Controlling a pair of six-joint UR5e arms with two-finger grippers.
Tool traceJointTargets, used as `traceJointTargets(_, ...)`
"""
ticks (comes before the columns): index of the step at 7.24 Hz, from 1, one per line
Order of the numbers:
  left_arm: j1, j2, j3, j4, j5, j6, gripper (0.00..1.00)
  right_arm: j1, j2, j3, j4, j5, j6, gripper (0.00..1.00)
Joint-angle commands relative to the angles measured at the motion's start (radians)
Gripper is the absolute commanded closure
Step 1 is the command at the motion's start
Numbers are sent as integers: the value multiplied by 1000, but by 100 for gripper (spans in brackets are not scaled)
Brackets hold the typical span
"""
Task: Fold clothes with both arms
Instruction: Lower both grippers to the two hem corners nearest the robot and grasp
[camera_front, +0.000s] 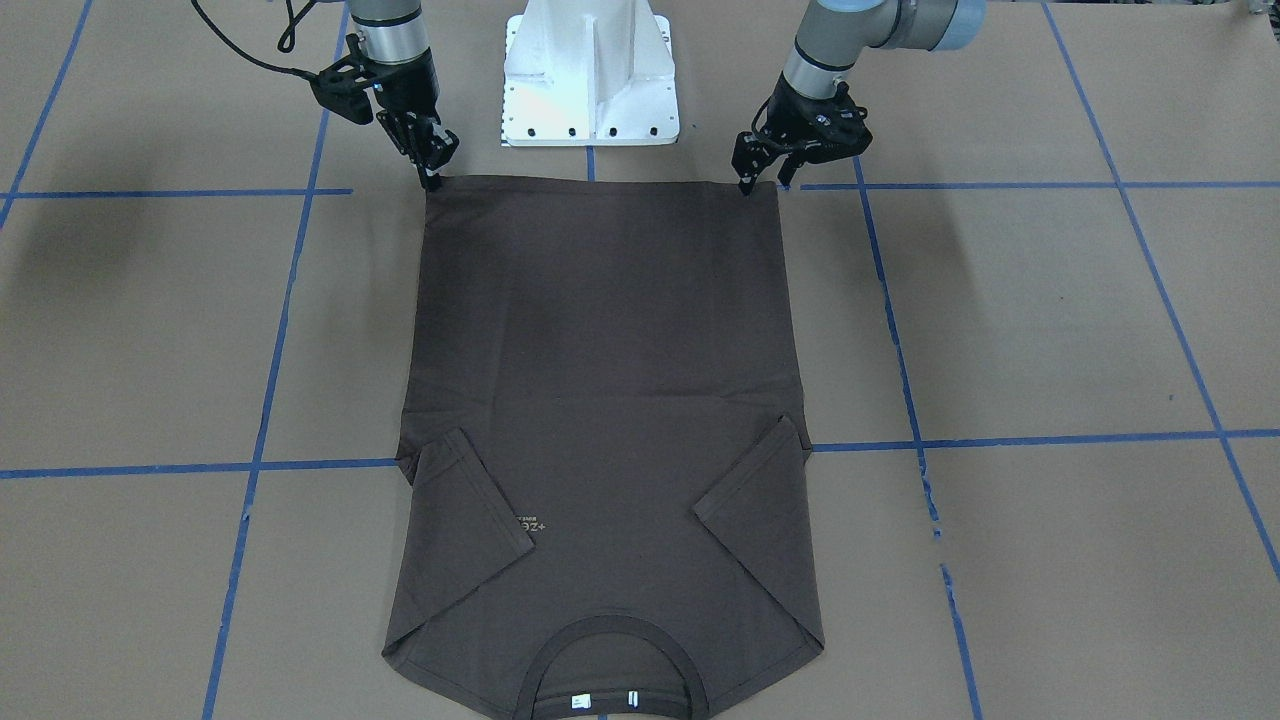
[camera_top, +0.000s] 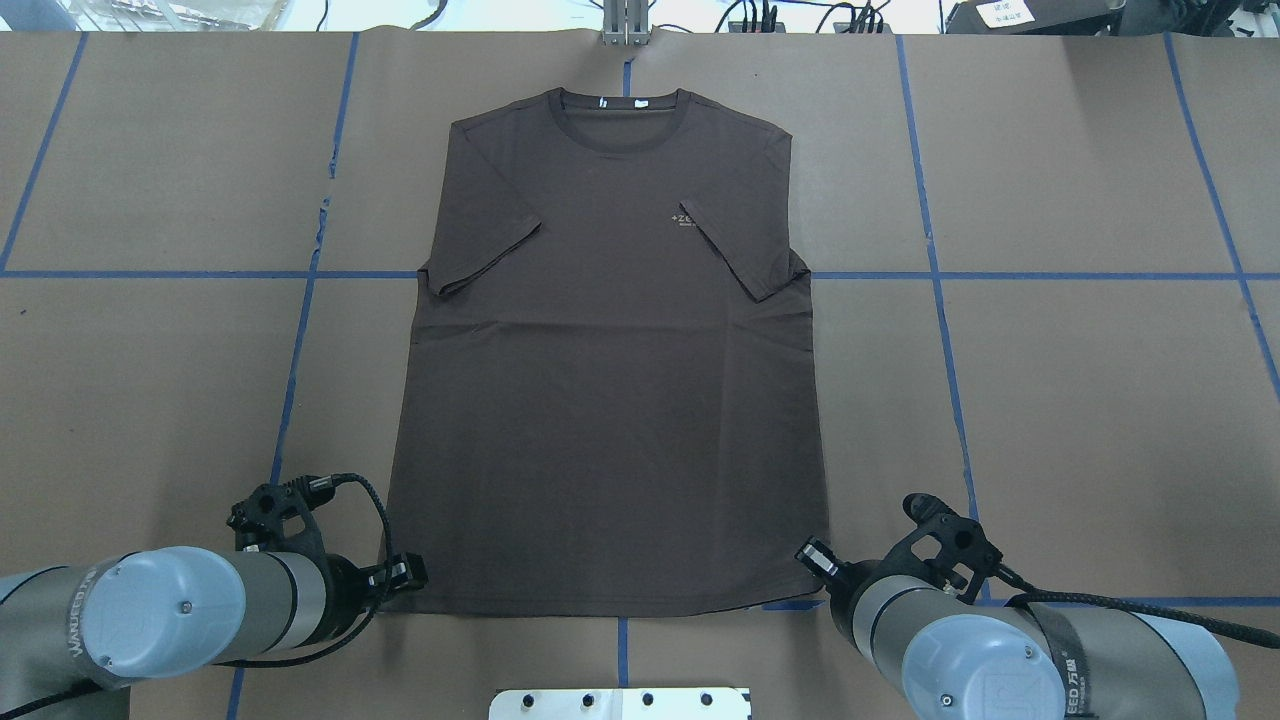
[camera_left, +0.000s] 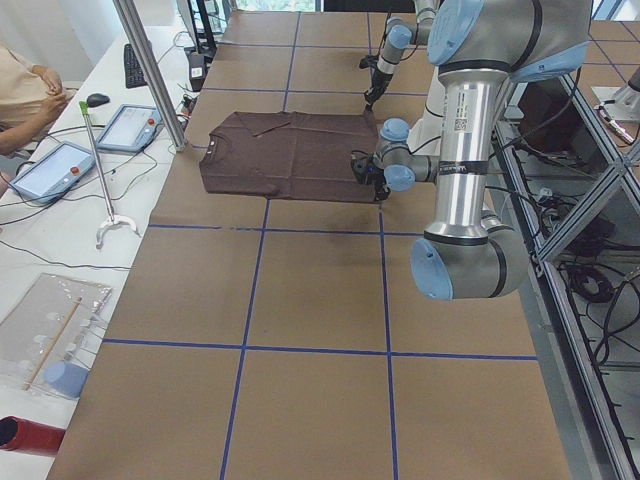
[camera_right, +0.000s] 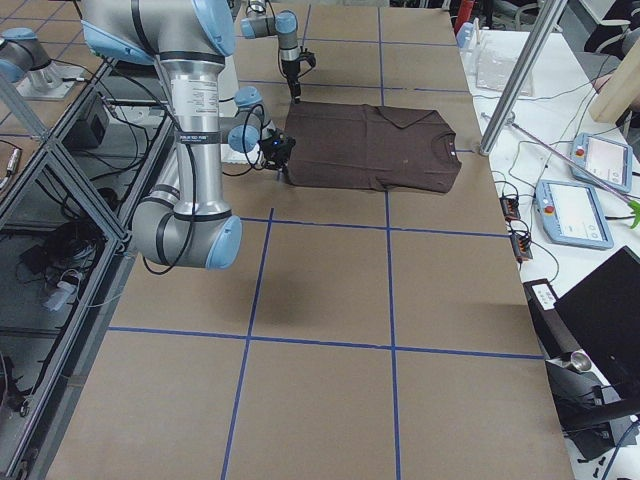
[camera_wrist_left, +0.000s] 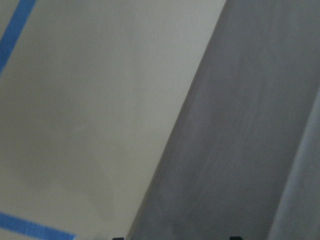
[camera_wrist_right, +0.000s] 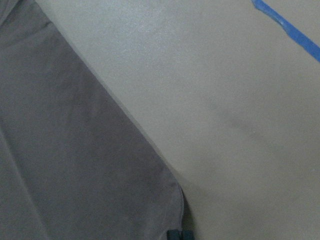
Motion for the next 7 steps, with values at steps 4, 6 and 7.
traceJointTargets(4,13,1,19,1,0,-9,86,1,-5,-1,0,0,0,100)
traceJointTargets(6,13,0,17,1,-2,-9,100,-1,-5,-5,0,-2,0,100)
traceJointTargets(7,14,-4,10,1,-2,-11,100,1,-7,-3,-2,0,-6,100)
